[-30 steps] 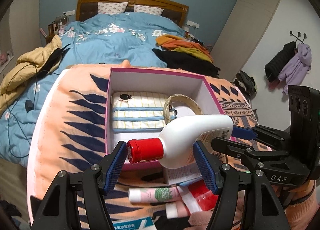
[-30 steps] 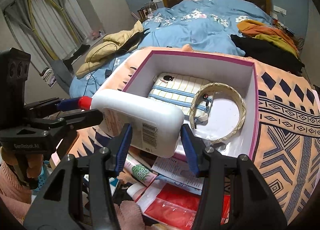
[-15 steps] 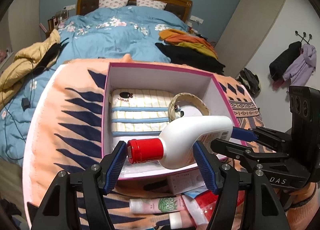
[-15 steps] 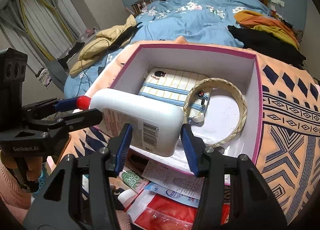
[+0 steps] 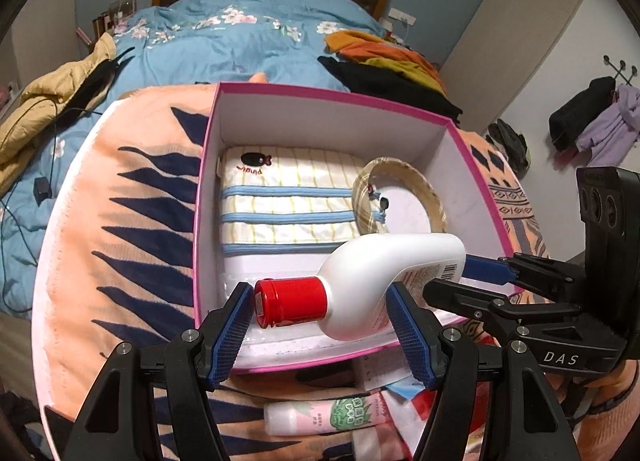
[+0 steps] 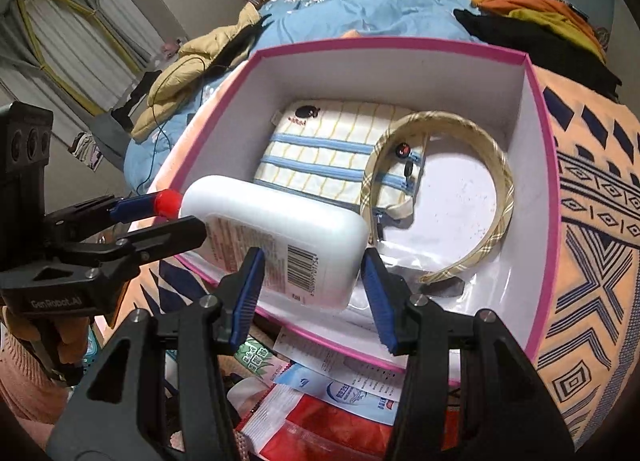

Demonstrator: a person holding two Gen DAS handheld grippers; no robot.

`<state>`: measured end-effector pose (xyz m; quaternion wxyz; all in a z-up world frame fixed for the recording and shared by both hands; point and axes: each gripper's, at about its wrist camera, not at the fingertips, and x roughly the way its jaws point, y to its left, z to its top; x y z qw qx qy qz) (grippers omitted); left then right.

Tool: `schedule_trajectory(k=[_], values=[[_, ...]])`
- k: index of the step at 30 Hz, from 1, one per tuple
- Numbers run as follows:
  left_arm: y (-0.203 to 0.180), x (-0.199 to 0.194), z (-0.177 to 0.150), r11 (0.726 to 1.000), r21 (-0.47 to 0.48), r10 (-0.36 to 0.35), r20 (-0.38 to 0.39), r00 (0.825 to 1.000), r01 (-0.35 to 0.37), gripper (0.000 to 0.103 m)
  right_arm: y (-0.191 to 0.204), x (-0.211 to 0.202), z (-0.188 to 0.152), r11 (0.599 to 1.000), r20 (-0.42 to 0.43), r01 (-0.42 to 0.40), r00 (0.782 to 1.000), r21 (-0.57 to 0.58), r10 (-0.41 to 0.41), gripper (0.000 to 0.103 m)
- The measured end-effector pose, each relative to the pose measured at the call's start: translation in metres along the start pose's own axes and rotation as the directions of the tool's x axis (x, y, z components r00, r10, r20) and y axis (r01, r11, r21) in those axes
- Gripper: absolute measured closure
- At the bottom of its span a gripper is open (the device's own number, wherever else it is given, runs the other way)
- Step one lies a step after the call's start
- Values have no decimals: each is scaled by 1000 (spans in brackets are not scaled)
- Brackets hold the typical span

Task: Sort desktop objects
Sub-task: 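Lower the bottle into the box beside the pouch and open both grippers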

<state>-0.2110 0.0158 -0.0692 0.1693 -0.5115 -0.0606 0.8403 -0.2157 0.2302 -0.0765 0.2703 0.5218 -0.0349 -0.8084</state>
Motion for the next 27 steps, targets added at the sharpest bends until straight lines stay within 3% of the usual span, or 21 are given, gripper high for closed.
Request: schedule_trajectory(k=[18,27], values=[[8,25,0,999,7,37,-62,997,-37,33,-11,37,0,999,-123,0,992,37,5,50],[7,26,1,998,4,58,-59,997,-58,35,-13,38,3,999,-124,22,992,34,-18,49]])
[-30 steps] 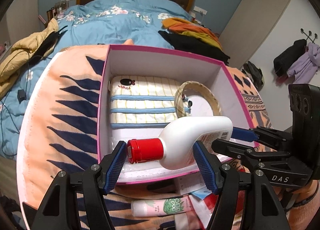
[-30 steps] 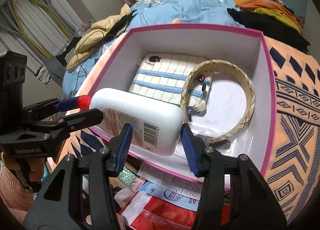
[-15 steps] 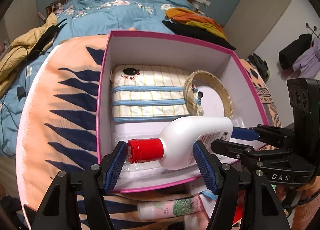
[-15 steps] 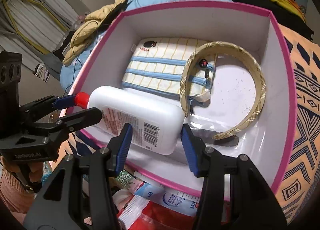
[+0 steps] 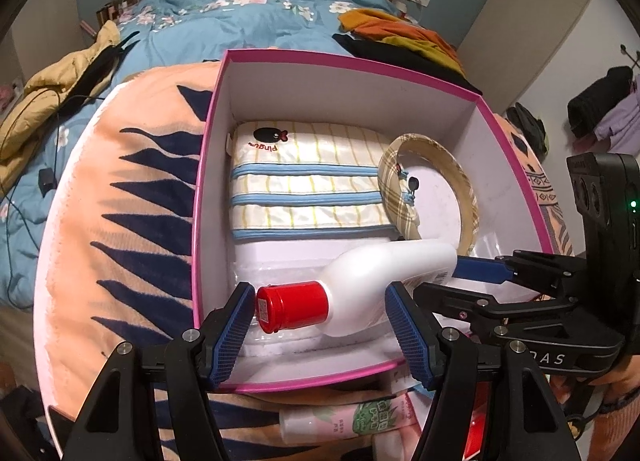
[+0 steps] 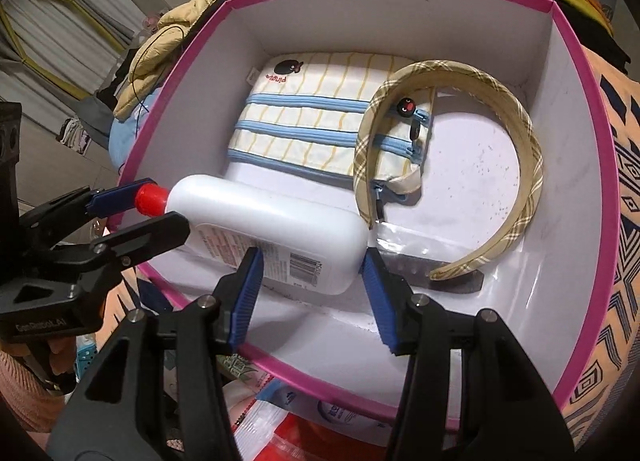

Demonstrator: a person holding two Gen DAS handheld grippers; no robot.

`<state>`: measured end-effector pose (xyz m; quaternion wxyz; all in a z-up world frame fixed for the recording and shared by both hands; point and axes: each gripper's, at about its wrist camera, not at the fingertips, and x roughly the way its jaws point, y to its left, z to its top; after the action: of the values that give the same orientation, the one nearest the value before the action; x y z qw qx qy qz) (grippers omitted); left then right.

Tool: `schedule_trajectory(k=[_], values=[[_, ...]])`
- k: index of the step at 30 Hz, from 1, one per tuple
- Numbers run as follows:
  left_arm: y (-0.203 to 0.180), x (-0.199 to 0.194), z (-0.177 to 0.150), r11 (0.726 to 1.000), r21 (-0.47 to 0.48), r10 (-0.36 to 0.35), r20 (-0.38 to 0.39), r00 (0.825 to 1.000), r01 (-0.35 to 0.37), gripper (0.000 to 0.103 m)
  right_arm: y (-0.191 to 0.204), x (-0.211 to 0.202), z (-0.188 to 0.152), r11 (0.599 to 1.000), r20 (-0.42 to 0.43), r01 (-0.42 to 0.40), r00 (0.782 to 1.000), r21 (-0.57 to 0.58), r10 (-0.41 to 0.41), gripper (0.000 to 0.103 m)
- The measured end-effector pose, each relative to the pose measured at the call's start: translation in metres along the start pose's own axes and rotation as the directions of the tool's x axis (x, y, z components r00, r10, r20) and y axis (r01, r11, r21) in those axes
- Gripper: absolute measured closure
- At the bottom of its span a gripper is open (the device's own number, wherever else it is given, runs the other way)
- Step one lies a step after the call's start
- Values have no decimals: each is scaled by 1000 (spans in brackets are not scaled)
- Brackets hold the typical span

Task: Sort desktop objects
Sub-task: 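Lower the bottle into the box beside the pouch and open both grippers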

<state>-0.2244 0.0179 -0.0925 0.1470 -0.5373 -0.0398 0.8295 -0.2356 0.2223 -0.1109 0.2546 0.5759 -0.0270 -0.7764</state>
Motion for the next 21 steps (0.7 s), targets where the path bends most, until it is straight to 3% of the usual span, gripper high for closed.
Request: schedule_trajectory(k=[12,21], values=[[-4,-12,0,1000,-5,-8,43,999,8,35,9,-9,2,1000,35,0,999,-29,1,49],[-16,-28,-10,1000,-5,25,107,994,-24,30,8,-15,-9,1000,57,-25,998,-13,25,49]])
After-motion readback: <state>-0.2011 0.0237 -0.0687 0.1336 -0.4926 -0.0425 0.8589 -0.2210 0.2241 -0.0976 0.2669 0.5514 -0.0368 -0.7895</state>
